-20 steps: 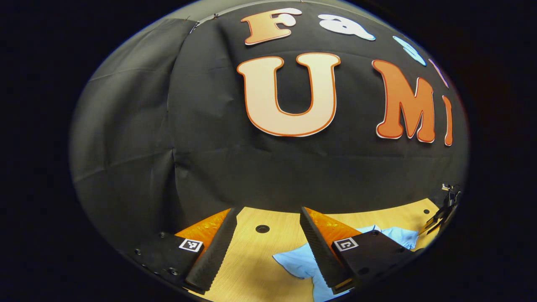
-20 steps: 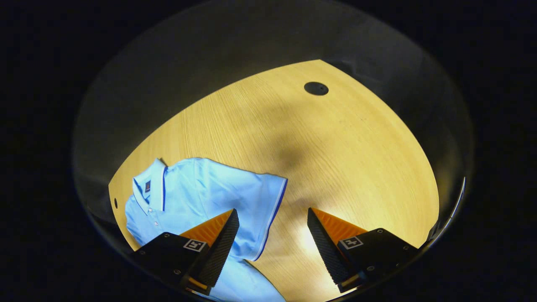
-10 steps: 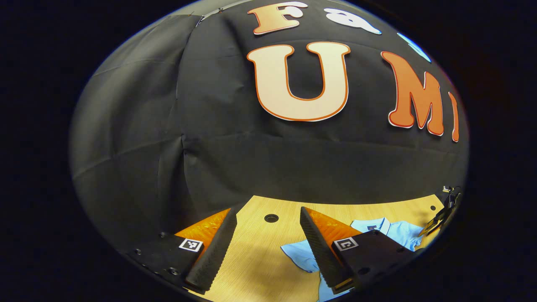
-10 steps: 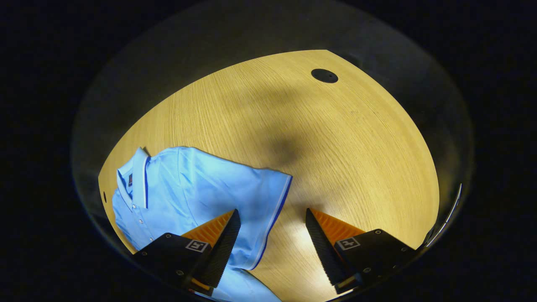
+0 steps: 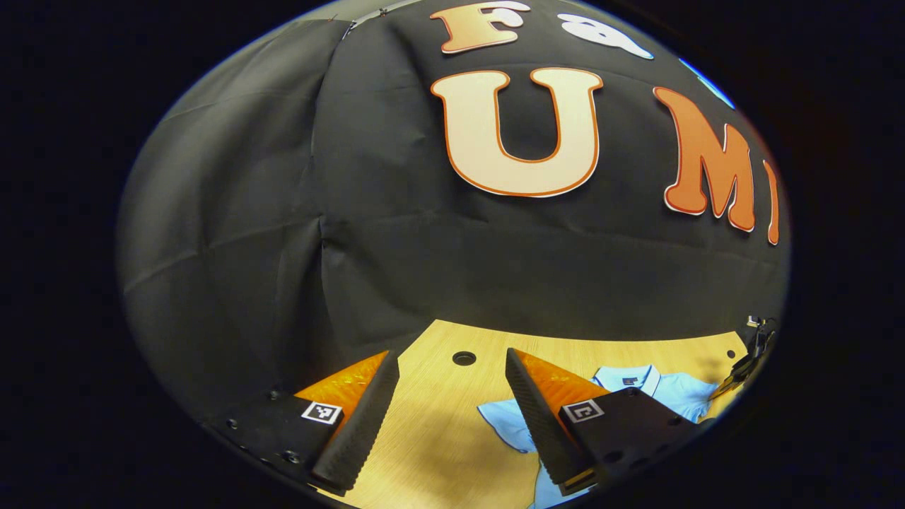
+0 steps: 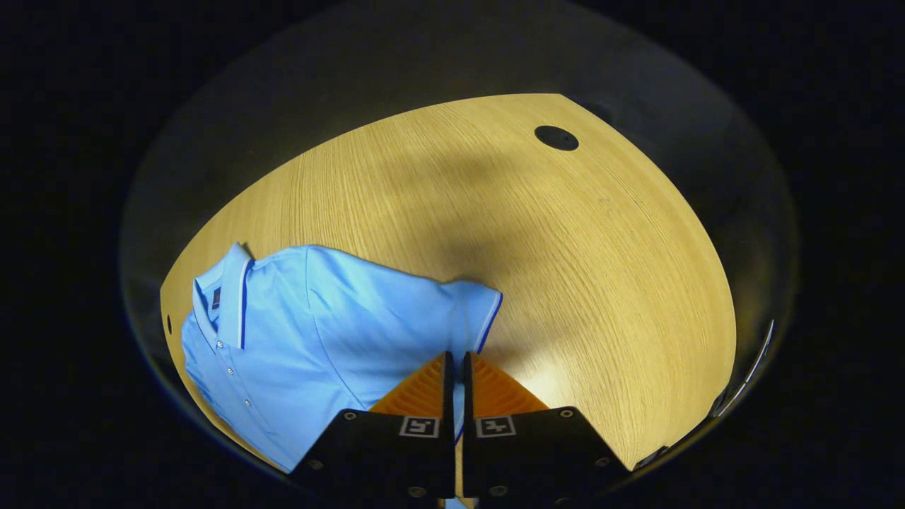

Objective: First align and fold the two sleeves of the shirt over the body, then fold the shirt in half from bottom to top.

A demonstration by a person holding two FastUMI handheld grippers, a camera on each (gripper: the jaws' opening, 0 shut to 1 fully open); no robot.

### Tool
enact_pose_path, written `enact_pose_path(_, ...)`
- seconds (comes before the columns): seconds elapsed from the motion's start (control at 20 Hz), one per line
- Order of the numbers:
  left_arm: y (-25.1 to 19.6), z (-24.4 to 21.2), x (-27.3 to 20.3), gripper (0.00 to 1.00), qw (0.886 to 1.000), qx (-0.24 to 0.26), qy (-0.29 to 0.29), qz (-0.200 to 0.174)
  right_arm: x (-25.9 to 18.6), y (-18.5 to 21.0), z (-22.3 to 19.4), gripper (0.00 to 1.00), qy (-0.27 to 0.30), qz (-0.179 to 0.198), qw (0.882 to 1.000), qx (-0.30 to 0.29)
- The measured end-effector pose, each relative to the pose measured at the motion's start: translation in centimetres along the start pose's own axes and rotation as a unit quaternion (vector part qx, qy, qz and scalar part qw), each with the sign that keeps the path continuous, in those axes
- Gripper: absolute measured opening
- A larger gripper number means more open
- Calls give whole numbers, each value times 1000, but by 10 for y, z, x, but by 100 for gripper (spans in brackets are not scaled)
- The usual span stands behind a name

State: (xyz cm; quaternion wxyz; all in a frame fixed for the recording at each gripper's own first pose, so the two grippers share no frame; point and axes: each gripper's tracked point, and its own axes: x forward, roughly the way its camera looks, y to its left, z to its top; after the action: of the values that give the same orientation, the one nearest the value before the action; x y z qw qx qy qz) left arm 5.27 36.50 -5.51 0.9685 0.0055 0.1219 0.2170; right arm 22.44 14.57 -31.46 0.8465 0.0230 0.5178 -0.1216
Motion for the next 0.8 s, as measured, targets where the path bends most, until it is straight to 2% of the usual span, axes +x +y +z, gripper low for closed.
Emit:
enact_pose_path(0.1, 6, 2, -4, 97, 1000, 2, -2, 5, -6, 15, -3, 1, 2, 25, 1000, -2)
enact_pose_path(0.2, 12, 3, -3, 97, 1000, -1, -7, 2, -22, 24, 7, 1, -37, 31, 999, -21)
enact_pose_path(0.45, 20, 3, 10, 98, 1000, 11, -1, -26, -86, 91, 8, 1, -94, 93, 990, -56)
enact_pose_path(0.65, 31, 12, 28, 98, 998, 23, -1, -58, -115, 137, -4, 1, -121, 107, 984, -69)
enact_pose_path(0.8, 45, 13, 33, 98, 997, 14, 2, -74, -122, 177, -19, 1, -128, 119, 981, -82)
